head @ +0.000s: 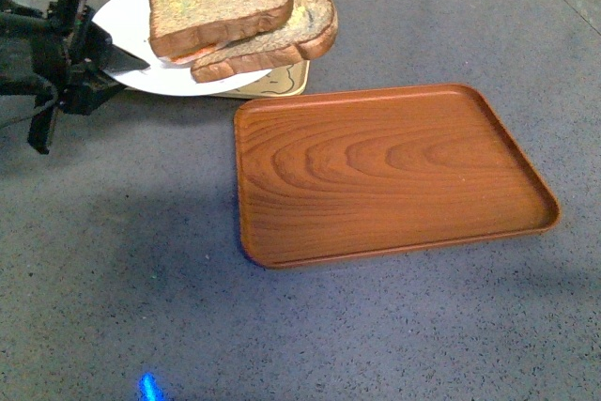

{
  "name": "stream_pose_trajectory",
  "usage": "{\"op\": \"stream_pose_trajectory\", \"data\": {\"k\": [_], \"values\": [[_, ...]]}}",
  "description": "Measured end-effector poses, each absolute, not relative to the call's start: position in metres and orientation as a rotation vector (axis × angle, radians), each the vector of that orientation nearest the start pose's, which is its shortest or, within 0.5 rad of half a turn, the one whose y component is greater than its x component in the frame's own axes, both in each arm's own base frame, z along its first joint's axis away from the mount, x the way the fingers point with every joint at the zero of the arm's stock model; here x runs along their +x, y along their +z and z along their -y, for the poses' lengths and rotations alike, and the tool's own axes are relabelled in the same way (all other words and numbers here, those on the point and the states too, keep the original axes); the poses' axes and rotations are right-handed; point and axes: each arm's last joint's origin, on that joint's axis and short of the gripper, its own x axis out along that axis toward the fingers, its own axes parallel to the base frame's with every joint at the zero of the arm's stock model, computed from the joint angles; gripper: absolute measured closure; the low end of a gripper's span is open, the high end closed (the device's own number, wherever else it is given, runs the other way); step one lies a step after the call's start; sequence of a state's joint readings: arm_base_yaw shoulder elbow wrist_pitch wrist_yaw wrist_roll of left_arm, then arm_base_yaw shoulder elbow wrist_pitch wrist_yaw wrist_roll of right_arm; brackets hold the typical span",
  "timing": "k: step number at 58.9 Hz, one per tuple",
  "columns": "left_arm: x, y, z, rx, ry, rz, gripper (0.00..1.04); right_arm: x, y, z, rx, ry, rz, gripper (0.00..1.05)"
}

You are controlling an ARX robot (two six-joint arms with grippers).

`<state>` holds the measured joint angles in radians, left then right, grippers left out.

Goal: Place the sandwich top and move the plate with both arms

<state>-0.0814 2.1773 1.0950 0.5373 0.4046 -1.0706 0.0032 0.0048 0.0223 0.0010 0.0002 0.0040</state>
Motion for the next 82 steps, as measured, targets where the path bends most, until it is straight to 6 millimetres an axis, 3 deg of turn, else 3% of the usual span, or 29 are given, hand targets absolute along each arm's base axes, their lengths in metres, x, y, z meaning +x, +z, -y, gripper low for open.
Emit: {"op": "stream_pose_trajectory", "data": {"k": [17,29,40,46,50,63,69,71,74,82], "values": [[0.462,0.065,0.073,-1.100,-0.150,-0.777,1.02,0.097,0.171,0.000,0.004,0.003,0.018,0.09],[0.481,0.061,0.077,-1.095,-0.164,-0.785,1.02,0.097,0.171,0.000,0.004,0.003,0.018,0.09],[0.486,0.056,0.072,-1.094,-0.181,-0.801,0.76,0.097,0.171,0.000,0.004,0.003,0.018,0.09],[0.485,0.056,0.061,-1.088,-0.210,-0.786,0.53,0.097,0.171,0.000,0.004,0.003,0.018,0.09],[0.476,0.055,0.049,-1.088,-0.236,-0.770,0.38,0.097,0.171,0.000,0.004,0.003,0.018,0.09],[0.439,0.061,0.017,-1.079,-0.243,-0.690,0.08,0.097,0.171,0.000,0.004,0.003,0.018,0.09],[0.405,0.056,0.005,-0.959,-0.216,-0.576,0.13,0.097,0.171,0.000,0.004,0.003,0.018,0.09],[0.390,0.056,0.004,-0.798,-0.162,-0.421,0.24,0.097,0.171,0.000,0.004,0.004,0.018,0.09],[0.371,0.060,0.002,-0.658,-0.110,-0.307,0.32,0.097,0.171,0.000,0.004,0.004,0.019,0.09],[0.333,0.083,-0.001,-0.457,-0.058,-0.141,0.53,0.097,0.171,0.000,0.004,0.003,0.018,0.09]]}}
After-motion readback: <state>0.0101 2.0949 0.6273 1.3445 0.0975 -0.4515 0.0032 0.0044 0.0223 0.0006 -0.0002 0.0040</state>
